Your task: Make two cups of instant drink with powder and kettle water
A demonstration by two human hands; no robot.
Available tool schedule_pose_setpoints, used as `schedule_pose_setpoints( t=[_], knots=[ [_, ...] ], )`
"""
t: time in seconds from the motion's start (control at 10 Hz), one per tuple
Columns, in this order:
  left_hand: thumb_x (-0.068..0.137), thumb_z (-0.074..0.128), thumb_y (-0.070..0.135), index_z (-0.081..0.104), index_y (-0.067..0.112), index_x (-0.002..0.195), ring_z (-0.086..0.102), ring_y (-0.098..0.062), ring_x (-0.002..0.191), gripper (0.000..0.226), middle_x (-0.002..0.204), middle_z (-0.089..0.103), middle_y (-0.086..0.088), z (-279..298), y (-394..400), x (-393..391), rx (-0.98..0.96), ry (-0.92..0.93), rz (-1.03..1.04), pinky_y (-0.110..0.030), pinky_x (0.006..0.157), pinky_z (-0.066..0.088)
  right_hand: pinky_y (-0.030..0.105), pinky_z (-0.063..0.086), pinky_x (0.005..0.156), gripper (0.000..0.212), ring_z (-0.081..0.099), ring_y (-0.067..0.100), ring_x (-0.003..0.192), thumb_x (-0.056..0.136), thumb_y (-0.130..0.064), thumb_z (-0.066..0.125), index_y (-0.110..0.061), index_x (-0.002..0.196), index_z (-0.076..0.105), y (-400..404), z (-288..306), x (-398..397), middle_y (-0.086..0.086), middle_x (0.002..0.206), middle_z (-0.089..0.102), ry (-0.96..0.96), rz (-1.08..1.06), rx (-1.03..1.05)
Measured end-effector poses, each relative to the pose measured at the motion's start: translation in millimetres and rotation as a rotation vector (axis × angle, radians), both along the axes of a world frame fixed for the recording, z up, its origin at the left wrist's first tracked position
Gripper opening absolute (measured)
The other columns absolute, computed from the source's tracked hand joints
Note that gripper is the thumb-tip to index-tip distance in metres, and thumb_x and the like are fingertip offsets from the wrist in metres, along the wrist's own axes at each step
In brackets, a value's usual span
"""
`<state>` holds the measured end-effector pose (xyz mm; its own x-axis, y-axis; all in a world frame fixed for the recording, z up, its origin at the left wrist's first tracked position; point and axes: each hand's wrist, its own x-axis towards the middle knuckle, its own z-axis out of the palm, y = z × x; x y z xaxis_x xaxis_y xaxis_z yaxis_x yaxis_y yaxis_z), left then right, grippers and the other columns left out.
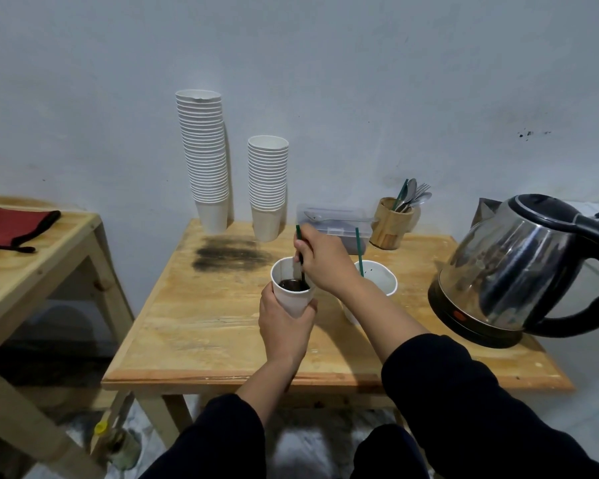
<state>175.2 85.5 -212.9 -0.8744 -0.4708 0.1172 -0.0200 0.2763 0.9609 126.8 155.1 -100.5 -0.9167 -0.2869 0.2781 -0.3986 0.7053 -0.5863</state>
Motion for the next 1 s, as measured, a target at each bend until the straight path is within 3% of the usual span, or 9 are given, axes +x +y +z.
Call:
schedule_pose_setpoints(
  t=[0.2, 0.3, 0.4, 0.6, 0.7, 0.8, 0.9, 1.0],
  knots=[
    [0.066, 0.082, 0.035, 0.043, 0.021, 0.129, 0.055, -0.018, 0.107, 0.075, 0.12, 0.057, 0.002, 1, -1, 0, -0.002, 0.006, -0.004, -0.042, 0.09, 0.052, 0.034, 0.059, 0.072, 0.016, 0.07, 0.027, 0.07, 0.096, -0.01, 0.042, -0.006, 0.086, 0.052, -8, -1, 8, 0.009, 0.081, 0.07, -0.15, 0.067, -0.256],
    [0.066, 0.082, 0.035, 0.043, 0.022, 0.128, 0.056, -0.018, 0.106, 0.074, 0.118, 0.057, 0.002, 1, -1, 0, -0.005, 0.005, 0.003, -0.041, 0.09, 0.052, 0.024, 0.055, 0.062, 0.016, 0.065, 0.018, 0.057, 0.096, -0.013, 0.043, -0.009, 0.084, 0.052, -5, 1, 7, 0.005, 0.075, 0.071, -0.152, 0.065, -0.198],
    [0.065, 0.081, 0.037, 0.042, 0.022, 0.128, 0.055, -0.018, 0.105, 0.075, 0.117, 0.057, 0.002, 1, -1, 0, -0.012, -0.006, 0.012, -0.042, 0.089, 0.053, 0.037, 0.053, 0.068, 0.014, 0.061, 0.019, 0.065, 0.096, -0.016, 0.042, -0.01, 0.086, 0.051, -1, -1, 1, 0.009, 0.08, 0.071, -0.121, -0.038, -0.102],
    [0.067, 0.082, 0.035, 0.041, 0.022, 0.13, 0.053, -0.015, 0.108, 0.076, 0.12, 0.055, 0.003, 2, -1, 1, -0.005, 0.002, -0.001, -0.038, 0.091, 0.052, 0.037, 0.054, 0.08, 0.014, 0.066, 0.024, 0.081, 0.094, -0.019, 0.05, -0.012, 0.095, 0.062, 1, -4, 2, 0.009, 0.091, 0.07, -0.09, -0.126, -0.143],
    [0.067, 0.081, 0.035, 0.04, 0.024, 0.132, 0.053, -0.016, 0.109, 0.078, 0.122, 0.055, 0.004, 2, -1, 2, 0.002, 0.01, -0.006, -0.039, 0.091, 0.052, 0.04, 0.053, 0.09, 0.029, 0.066, 0.024, 0.093, 0.091, -0.021, 0.056, -0.01, 0.118, 0.061, 4, -7, 4, 0.009, 0.106, 0.068, -0.064, -0.154, -0.142],
    [0.067, 0.082, 0.034, 0.038, 0.023, 0.136, 0.05, -0.017, 0.116, 0.083, 0.129, 0.052, 0.003, 4, -3, 5, 0.007, 0.024, -0.026, -0.038, 0.095, 0.049, 0.028, 0.047, 0.091, 0.033, 0.061, 0.018, 0.097, 0.092, -0.022, 0.055, -0.01, 0.122, 0.059, 11, -3, 11, 0.01, 0.114, 0.064, 0.015, -0.21, -0.202],
    [0.067, 0.083, 0.031, 0.034, 0.024, 0.141, 0.044, -0.016, 0.124, 0.09, 0.137, 0.045, 0.002, 4, -9, 10, -0.008, 0.085, -0.047, -0.033, 0.1, 0.043, 0.025, 0.043, 0.091, 0.033, 0.057, 0.018, 0.107, 0.095, -0.02, 0.049, -0.011, 0.126, 0.056, 20, -3, 18, 0.008, 0.12, 0.062, 0.125, -0.238, -0.283],
    [0.067, 0.084, 0.03, 0.032, 0.021, 0.143, 0.041, -0.016, 0.127, 0.093, 0.142, 0.041, -0.001, 8, -13, 19, -0.021, 0.107, -0.076, -0.03, 0.1, 0.041, 0.024, 0.037, 0.098, 0.037, 0.051, 0.017, 0.122, 0.099, -0.023, 0.042, -0.012, 0.133, 0.05, 28, 2, 29, 0.005, 0.133, 0.057, 0.09, -0.32, -0.481]
  ],
)
